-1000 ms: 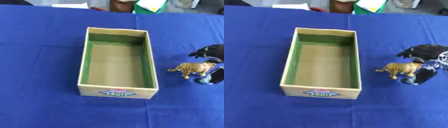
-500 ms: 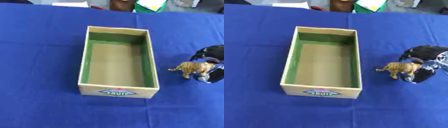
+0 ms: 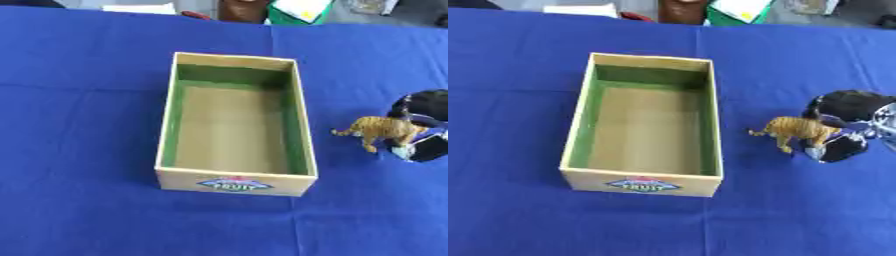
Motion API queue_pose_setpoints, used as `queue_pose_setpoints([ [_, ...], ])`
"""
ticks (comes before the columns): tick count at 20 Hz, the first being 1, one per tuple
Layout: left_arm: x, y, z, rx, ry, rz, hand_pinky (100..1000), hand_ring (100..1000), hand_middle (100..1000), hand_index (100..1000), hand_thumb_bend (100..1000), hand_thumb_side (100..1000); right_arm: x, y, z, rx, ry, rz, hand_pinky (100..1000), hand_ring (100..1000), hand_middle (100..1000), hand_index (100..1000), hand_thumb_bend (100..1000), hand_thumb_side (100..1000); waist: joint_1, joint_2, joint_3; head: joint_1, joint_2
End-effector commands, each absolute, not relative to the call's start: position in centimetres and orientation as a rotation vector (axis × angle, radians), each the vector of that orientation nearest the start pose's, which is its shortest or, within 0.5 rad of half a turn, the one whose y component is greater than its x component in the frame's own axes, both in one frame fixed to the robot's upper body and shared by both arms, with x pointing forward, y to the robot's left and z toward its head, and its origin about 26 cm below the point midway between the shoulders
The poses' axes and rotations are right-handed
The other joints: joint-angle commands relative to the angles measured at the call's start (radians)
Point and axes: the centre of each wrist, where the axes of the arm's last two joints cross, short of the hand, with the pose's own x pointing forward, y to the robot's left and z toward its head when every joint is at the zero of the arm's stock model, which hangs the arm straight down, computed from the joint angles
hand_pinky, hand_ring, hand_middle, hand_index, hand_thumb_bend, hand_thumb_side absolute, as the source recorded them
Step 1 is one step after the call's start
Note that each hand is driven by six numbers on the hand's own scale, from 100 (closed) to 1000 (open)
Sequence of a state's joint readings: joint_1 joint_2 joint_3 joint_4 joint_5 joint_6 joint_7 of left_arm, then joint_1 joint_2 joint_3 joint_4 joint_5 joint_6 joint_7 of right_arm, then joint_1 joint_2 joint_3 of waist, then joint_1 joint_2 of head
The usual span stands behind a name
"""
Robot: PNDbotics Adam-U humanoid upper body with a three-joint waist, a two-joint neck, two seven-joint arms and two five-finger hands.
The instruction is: Pick up objects on the table and place them in the box.
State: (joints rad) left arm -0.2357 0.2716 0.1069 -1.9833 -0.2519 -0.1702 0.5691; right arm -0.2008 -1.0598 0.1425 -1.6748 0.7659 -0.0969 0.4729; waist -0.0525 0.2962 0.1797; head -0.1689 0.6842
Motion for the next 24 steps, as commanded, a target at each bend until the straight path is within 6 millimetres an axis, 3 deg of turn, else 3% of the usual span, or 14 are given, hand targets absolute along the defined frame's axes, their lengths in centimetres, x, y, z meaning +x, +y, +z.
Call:
queue_pose_setpoints([
  [1, 29.3, 28.6, 18.8, 0.758, -2.475, 0.256, 500, 557, 533, 687, 100, 462, 30.6, -40.3, 21.6, -1.130, -1.021, 1.731, 824, 752, 511, 638, 100, 491, 0.000, -0.016, -0.001, 0.003, -0.001],
  [11, 29.3, 28.6, 18.8, 0.762, -2.475, 0.254, 500, 557, 533, 687, 100, 459, 30.5, -39.0, 24.0, -1.309, -1.248, 1.563, 770, 678, 433, 535, 100, 551, -0.002, -0.018, -0.002, 0.003, -0.003],
  [14, 29.3, 28.6, 18.8, 0.763, -2.474, 0.254, 500, 557, 533, 688, 100, 458, 30.5, -38.5, 25.0, -1.348, -1.313, 1.513, 764, 663, 414, 514, 100, 526, -0.002, -0.019, -0.001, 0.004, -0.005],
  [18, 29.3, 28.6, 18.8, 0.762, -2.475, 0.253, 500, 557, 534, 688, 100, 459, 30.3, -37.3, 27.7, -1.448, -1.412, 1.481, 769, 665, 410, 498, 100, 520, -0.002, -0.022, 0.000, 0.002, -0.005],
  [19, 29.3, 28.6, 18.8, 0.762, -2.475, 0.252, 500, 558, 534, 688, 100, 459, 30.3, -36.9, 28.5, -1.479, -1.432, 1.481, 771, 667, 413, 497, 100, 607, -0.002, -0.023, 0.001, 0.000, -0.004],
  [20, 29.3, 28.6, 18.8, 0.762, -2.475, 0.251, 500, 558, 534, 688, 100, 459, 30.2, -36.5, 29.3, -1.508, -1.451, 1.483, 772, 668, 412, 496, 100, 521, -0.002, -0.024, 0.001, -0.001, -0.004],
  [24, 29.3, 28.6, 18.8, 0.759, -2.476, 0.243, 500, 557, 534, 688, 100, 458, 29.7, -34.7, 32.5, -1.600, -1.512, 1.526, 773, 679, 417, 490, 100, 518, -0.005, -0.028, 0.004, -0.010, -0.001],
])
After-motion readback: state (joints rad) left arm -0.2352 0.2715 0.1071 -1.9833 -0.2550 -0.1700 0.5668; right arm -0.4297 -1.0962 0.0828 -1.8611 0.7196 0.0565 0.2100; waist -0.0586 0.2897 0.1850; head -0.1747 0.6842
